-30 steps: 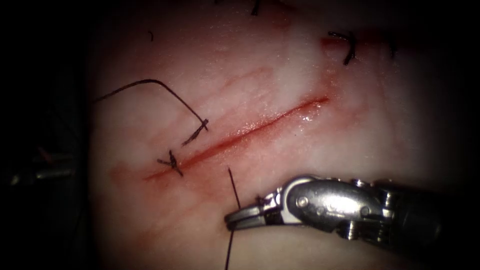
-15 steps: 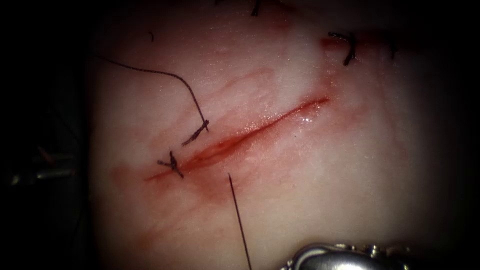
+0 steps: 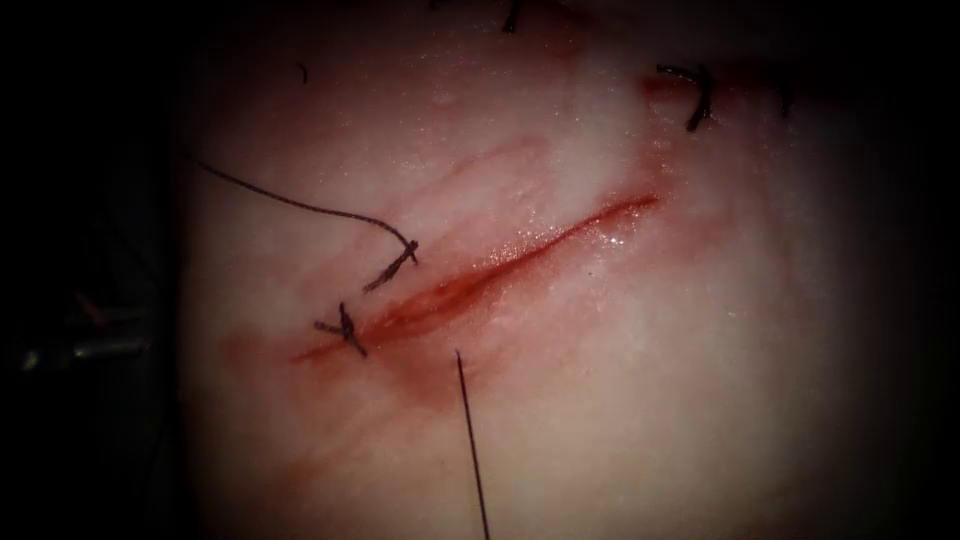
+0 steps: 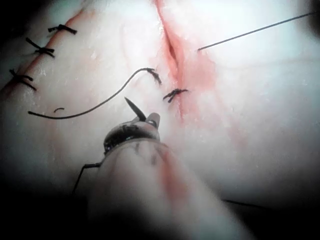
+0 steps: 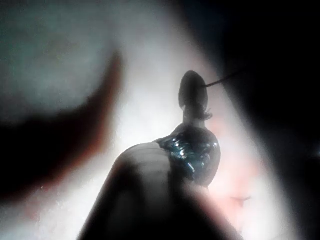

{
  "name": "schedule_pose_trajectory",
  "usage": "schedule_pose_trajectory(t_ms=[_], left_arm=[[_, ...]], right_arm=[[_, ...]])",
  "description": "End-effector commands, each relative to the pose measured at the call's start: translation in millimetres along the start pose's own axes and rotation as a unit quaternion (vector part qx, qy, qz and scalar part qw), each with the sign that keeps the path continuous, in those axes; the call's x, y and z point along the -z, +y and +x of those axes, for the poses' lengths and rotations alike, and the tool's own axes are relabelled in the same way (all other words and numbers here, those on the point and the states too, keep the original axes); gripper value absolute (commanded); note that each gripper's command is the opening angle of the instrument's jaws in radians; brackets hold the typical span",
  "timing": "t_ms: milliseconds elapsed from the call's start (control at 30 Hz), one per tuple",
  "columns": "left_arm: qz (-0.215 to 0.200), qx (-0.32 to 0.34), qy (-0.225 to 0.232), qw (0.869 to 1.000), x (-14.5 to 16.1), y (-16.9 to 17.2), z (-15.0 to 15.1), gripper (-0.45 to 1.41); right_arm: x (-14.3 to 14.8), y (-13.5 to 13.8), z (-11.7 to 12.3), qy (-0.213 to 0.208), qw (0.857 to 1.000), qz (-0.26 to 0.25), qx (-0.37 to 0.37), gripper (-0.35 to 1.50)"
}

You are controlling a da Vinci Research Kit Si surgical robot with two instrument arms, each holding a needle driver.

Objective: Wound Closure
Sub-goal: With the right needle driver pull the suture through the wound until only a tail remains.

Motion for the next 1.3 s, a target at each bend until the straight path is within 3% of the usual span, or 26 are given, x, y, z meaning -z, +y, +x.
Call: schedule_pose_trajectory(t_ms=[33,300,367,433,467,633,667,1033,1167,1300], left_arm=[[-0.001,0.0,0.001,1.0,-0.8,-0.3,0.2,-0.35],[-0.001,0.0,-0.001,1.0,-0.8,-0.3,0.3,-0.35],[-0.001,0.0,-0.001,1.0,-0.9,-0.2,0.3,-0.34],[-0.001,0.0,-0.001,1.0,-0.9,-0.2,0.4,-0.32],[-0.001,0.0,-0.001,1.0,-0.9,-0.2,0.4,-0.31],[-0.001,0.0,-0.001,1.0,-0.9,-0.2,0.4,-0.28],[-0.001,0.0,-0.001,1.0,-0.9,-0.2,0.4,-0.27],[-0.001,0.0,-0.001,1.0,-0.9,-0.2,0.3,-0.25],[-0.001,-0.001,-0.001,1.0,-0.9,-0.2,0.3,-0.25],[-0.001,-0.001,-0.001,1.0,-0.9,-0.2,0.3,-0.25]], right_arm=[[-0.9,-0.1,0.2,-0.002,1.0,0.01,-0.004,-0.35],[-1.6,-2.7,1.1,-0.013,0.996,0.081,-0.033,-0.35],[-1.5,-2.3,1.4,-0.005,0.998,0.059,-0.014,-0.33],[-1.0,-1.1,1.8,0.022,1.0,-0.008,-0.01,0.69],[-0.3,-0.5,2.1,0.037,0.998,-0.044,0.011,0.95],[3.8,3.2,4.1,0.062,0.989,-0.12,0.058,1.32],[5.8,4.9,5.1,0.066,0.983,-0.159,0.068,1.47],[14.7,11.1,7.3,0.038,0.951,-0.271,0.142,1.48],[16.5,13.1,6.3,0.032,0.938,-0.297,0.175,1.48],[16.1,15.1,4.0,0.032,0.935,-0.282,0.214,1.47]])
